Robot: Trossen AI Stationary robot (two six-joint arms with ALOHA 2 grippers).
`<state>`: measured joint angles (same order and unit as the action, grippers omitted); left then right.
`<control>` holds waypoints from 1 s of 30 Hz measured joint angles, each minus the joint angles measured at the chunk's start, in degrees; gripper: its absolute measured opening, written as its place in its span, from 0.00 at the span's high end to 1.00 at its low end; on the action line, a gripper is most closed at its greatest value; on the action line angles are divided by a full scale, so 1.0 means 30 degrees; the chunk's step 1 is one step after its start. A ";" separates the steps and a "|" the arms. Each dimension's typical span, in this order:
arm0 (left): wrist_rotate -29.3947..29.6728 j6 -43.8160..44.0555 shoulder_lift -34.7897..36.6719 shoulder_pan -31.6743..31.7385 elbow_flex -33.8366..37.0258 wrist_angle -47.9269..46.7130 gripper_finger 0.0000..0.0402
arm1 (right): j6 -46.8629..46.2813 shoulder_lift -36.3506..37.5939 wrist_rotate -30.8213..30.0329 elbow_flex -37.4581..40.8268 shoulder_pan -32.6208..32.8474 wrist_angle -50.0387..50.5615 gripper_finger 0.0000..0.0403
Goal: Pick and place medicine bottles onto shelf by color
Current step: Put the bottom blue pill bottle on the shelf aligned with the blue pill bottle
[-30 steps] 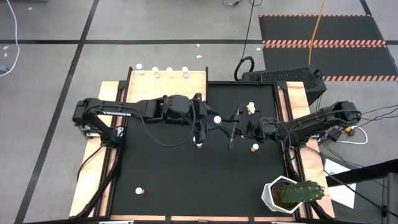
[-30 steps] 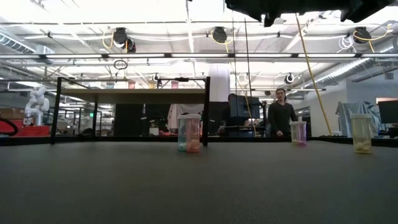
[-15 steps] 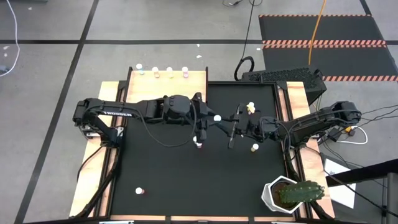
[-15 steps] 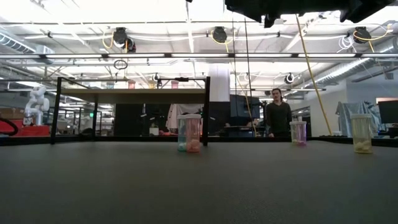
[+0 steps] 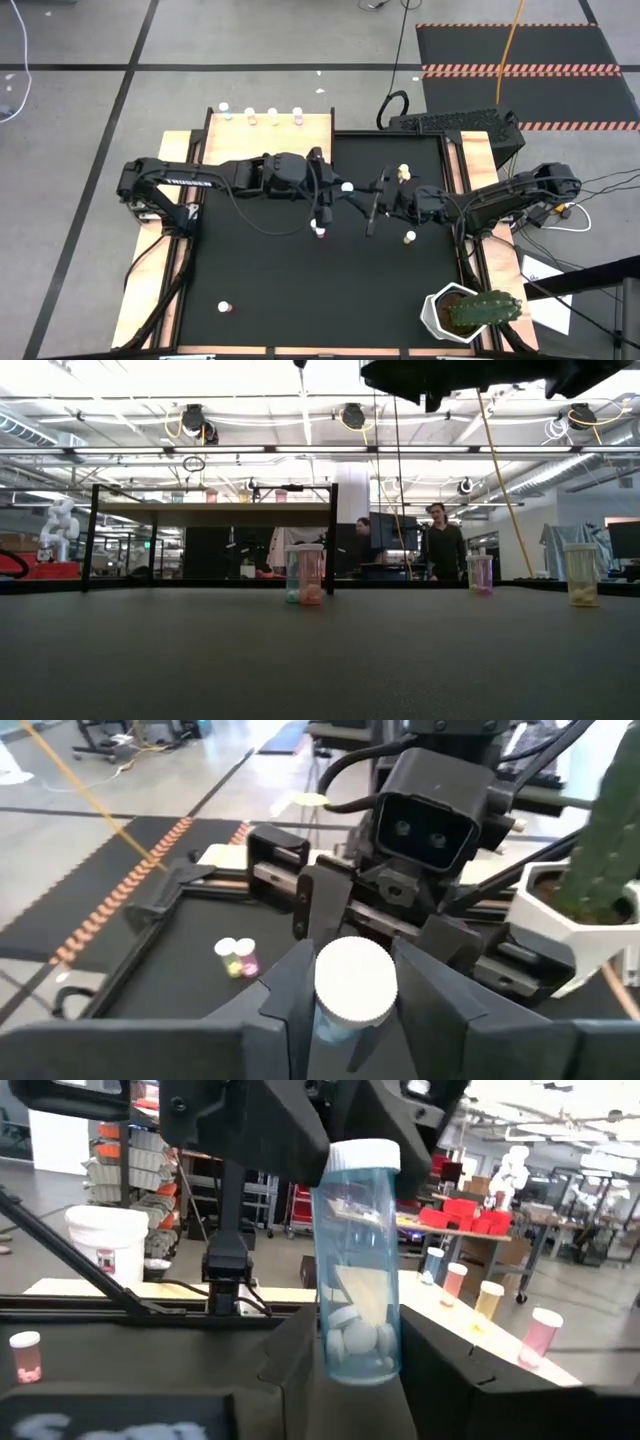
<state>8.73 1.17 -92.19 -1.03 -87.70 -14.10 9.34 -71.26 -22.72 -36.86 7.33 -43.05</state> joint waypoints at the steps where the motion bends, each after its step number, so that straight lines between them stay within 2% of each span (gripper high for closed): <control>1: 0.0143 -0.0063 0.0081 0.0055 0.0008 -0.0102 0.71 | -0.0256 0.0000 -0.0001 0.0000 -0.0092 0.0076 0.66; 6: 0.0812 0.0156 0.1053 0.0795 -0.0006 -0.0156 0.71 | -0.2078 -0.0007 0.0104 0.0000 -0.0568 0.1063 0.54; 10: 0.0942 0.0150 0.2211 0.1722 0.0000 -0.1861 0.71 | -0.2728 0.0000 0.0117 0.0000 -0.0869 0.1640 0.45; 16: 0.3480 0.0661 0.4690 0.4114 -0.0006 -0.7781 0.70 | -0.3800 -0.0007 0.0112 0.0007 -0.1455 0.2255 0.39; 19: 0.4245 -0.0271 0.5605 0.5752 -0.0006 -1.0171 0.70 | -0.4255 -0.0007 0.0095 0.0007 -0.1801 0.2248 0.39; 21: 0.4262 -0.0872 0.6212 0.7142 0.0008 -1.1535 0.70 | -0.4469 -0.0007 0.0099 0.0007 -0.2020 0.2311 0.39; 25: 0.3506 -0.0648 0.7284 1.0012 0.0386 -1.1910 0.70 | -0.4502 -0.0007 0.0102 0.0007 -0.2569 0.2311 0.39; 30: 0.1943 -0.0727 0.9394 1.3526 0.4250 -1.0261 0.70 | -0.5404 -0.0007 0.0102 0.0007 -0.3179 0.2396 0.39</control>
<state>14.56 -1.01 -64.01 39.55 -74.96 -44.89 -6.87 -71.29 -22.41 -36.84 -2.20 -35.86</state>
